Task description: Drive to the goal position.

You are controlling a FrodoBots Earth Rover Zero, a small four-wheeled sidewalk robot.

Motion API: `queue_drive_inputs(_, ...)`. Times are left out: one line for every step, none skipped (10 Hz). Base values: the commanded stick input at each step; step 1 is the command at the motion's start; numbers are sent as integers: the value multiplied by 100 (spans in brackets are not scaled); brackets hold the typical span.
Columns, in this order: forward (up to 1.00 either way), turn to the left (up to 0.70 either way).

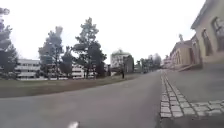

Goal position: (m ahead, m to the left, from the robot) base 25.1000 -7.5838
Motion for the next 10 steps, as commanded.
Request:
queue_drive_inputs(70,0)
queue_drive_inputs(70,0)
queue_drive_inputs(70,0)
queue_drive_inputs(70,0)
queue_drive_inputs(70,0)
queue_drive_inputs(70,0)
queue_drive_inputs(70,0)
queue_drive_inputs(70,0)
queue_drive_inputs(70,0)
queue_drive_inputs(70,0)
